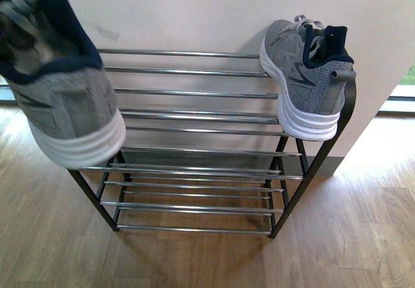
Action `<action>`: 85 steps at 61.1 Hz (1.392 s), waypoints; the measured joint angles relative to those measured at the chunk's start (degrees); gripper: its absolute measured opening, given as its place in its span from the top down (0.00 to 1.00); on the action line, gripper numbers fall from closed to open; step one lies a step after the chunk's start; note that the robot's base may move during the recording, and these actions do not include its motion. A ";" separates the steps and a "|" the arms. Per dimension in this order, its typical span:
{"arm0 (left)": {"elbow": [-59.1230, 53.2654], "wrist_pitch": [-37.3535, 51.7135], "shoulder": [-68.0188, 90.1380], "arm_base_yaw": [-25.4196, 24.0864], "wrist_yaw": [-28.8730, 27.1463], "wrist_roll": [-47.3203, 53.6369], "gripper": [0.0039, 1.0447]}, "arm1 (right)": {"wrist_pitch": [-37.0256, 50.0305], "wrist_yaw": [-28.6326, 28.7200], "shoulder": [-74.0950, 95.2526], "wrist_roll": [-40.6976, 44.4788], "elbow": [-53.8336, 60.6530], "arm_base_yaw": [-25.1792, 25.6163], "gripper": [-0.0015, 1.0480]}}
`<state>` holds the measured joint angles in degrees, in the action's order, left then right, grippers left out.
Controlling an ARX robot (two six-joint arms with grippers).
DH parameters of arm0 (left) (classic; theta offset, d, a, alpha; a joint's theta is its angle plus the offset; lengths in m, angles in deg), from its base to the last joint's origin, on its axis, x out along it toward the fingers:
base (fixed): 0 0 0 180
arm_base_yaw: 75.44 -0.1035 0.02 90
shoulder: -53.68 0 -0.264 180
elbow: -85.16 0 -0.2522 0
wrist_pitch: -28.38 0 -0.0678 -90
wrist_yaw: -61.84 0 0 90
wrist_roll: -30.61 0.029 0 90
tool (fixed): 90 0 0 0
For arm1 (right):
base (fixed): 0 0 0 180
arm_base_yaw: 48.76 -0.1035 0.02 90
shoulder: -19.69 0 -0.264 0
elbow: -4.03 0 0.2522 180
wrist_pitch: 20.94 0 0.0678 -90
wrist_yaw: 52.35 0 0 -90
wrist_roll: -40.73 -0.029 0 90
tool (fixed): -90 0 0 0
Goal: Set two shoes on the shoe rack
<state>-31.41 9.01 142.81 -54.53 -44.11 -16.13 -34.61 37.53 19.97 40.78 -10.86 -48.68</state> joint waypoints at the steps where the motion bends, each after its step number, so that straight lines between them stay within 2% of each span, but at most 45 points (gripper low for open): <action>1: 0.70 -0.28 0.63 0.15 0.17 0.02 0.99 | 0.00 0.00 0.00 0.00 0.00 0.00 0.09; 13: 15.10 -6.80 12.00 3.74 4.98 2.45 0.99 | 0.00 0.00 0.00 0.00 0.00 0.00 0.09; 49: 45.11 -17.81 35.95 11.98 9.01 6.03 0.99 | 0.00 0.02 0.00 0.00 0.00 0.00 0.09; 62: 50.95 -19.61 39.85 12.98 9.16 6.91 0.99 | 0.00 0.02 0.00 0.00 0.00 0.00 0.09; 85: 52.81 -17.57 43.17 11.41 9.94 7.67 0.99 | 0.00 0.04 0.00 0.00 0.00 0.00 0.09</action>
<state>21.39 -8.56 185.97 -43.12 -34.16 -8.46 -34.61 37.57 19.97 40.78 -10.86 -48.68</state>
